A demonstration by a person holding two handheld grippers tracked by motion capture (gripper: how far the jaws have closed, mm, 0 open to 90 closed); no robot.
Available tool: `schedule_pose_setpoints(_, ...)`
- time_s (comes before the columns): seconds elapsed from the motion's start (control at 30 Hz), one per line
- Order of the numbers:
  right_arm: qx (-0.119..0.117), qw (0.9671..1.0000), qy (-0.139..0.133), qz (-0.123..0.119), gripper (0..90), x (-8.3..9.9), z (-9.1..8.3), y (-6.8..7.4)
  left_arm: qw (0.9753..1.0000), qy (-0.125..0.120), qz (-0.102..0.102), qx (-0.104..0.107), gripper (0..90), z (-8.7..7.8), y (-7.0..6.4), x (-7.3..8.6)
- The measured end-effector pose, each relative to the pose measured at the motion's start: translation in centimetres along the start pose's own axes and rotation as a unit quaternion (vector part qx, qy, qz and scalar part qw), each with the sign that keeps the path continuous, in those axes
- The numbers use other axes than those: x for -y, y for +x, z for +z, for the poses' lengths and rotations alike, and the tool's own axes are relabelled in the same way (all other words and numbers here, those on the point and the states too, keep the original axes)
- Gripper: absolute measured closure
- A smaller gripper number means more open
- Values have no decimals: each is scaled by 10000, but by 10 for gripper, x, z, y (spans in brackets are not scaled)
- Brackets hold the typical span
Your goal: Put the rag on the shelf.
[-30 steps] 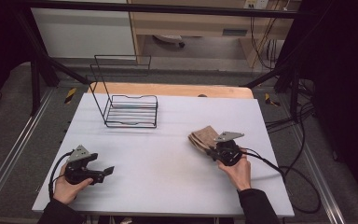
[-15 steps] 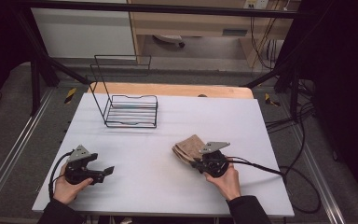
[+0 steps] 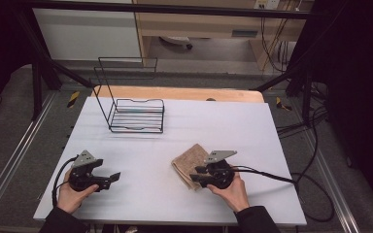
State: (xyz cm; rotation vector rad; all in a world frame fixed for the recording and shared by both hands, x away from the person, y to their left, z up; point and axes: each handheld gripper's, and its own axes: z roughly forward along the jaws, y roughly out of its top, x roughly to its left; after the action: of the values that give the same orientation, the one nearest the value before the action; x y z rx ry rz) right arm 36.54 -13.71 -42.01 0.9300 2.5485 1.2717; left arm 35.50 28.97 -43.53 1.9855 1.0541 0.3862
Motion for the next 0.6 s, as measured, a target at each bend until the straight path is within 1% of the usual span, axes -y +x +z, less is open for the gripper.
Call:
schedule_pose_setpoints(0.07, 120, 9997, -181, 71, 485, -2, -11, -7, 10000, -9, -4, 7, 80, 0, -4, -4)
schedule_pose_setpoints(0.1, 340, 9987, -273, 260, 460, 0, -20, -19, 10000, -29, -21, 34, 83, 1, -6, -7)
schedule_pose_setpoints(0.13, 340, 9987, -273, 260, 460, 0, -20, -19, 10000, -21, -7, 20, 83, 1, -9, -10)
schedule_pose_setpoints(0.17, 616, 9968, -237, 449, 464, 6, -25, -32, 10000, -26, -34, 59, 90, 3, -12, -13)
schedule_pose_setpoints(0.2, 616, 9968, -237, 449, 464, 6, -25, -32, 10000, -15, 6, 35, 90, 4, -14, -16)
schedule_pose_setpoints(0.27, 848, 9947, -92, 583, 481, 13, -26, -42, 10000, -7, 4, 54, 101, 8, -21, -23)
schedule_pose_setpoints(0.3, 968, 9935, -20, 594, 493, 17, -26, -47, 10000, 5, 1, 42, 108, 10, -24, -26)
schedule_pose_setpoints(0.37, 1088, 9919, 105, 640, 508, 23, -22, -54, 10000, 9, -13, 52, 125, 15, -31, -33)
schedule_pose_setpoints(0.4, 1093, 9913, 170, 715, 526, 27, -19, -58, 10000, 9, -2, 39, 143, 19, -35, -36)
schedule_pose_setpoints(0.43, 1093, 9913, 170, 715, 532, 27, -19, -58, 10000, 28, 20, 50, 143, 22, -39, -40)
schedule_pose_setpoints(0.5, 1022, 9919, 197, 728, 555, 27, -15, -59, 10000, 45, 72, 53, 162, 30, -47, -47)
schedule_pose_setpoints(0.53, 978, 9922, 200, 743, 565, 27, -13, -60, 9999, 52, 66, 95, 175, 35, -51, -51)
schedule_pose_setpoints(0.57, 943, 9922, 230, 779, 578, 27, -11, -60, 9999, 67, 83, 110, 189, 39, -55, -55)
schedule_pose_setpoints(0.6, 914, 9922, 315, 784, 602, 28, -7, -61, 9999, 79, 116, 98, 205, 43, -59, -59)
